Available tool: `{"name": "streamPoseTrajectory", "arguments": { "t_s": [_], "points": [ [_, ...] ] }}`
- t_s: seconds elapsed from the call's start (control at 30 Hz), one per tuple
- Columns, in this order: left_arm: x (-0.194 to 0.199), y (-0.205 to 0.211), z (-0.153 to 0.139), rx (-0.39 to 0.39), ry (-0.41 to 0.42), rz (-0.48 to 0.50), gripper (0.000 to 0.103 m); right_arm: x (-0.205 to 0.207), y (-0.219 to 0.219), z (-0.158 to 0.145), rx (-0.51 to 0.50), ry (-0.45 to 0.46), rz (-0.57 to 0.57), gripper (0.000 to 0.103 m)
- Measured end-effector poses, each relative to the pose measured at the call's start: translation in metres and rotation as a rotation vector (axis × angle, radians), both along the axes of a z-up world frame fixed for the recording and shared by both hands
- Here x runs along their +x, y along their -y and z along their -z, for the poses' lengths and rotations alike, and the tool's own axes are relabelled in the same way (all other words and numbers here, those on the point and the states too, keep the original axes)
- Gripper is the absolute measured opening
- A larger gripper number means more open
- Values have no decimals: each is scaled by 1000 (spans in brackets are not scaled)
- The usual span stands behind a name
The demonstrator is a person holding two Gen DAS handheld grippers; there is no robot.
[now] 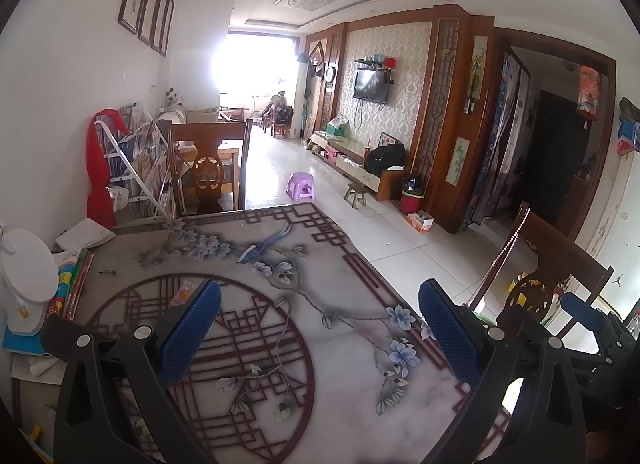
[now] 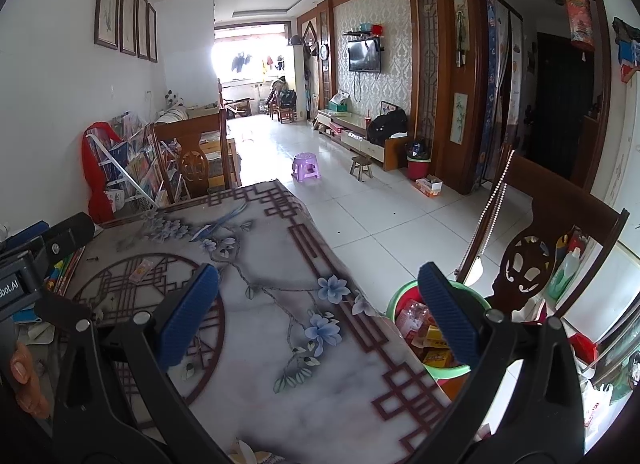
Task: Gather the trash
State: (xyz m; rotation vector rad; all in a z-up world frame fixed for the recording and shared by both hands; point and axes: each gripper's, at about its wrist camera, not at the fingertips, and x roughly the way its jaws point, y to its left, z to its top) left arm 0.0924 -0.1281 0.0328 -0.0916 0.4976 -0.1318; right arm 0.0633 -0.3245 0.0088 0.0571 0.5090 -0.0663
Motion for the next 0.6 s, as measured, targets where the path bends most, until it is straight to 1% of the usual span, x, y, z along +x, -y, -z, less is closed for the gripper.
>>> {"name": "streamPoseTrajectory", "arguments": {
  "t_s": [0.23, 0.3, 0.37, 0.47, 0.5, 0.6],
  "points": [
    [5, 0, 6, -7, -9, -2, 95, 8, 0, 8, 9, -20, -12, 98],
    [5, 1, 9, -3, -10, -4, 95, 12, 0, 14, 11, -40, -23, 98],
    [8, 1, 14, 14, -24, -28, 95, 20, -2, 29, 10, -78, -45, 98],
    [13, -6, 29, 8, -75, -43, 95, 40, -10, 68, -31, -157, -95, 98],
    [12, -9, 32, 11, -83, -54, 95, 50, -13, 89, -60, -193, -117, 98],
    [5, -22, 47, 11, -95, -95, 95, 75, -18, 136, -102, -272, -167, 98]
  ]
}}
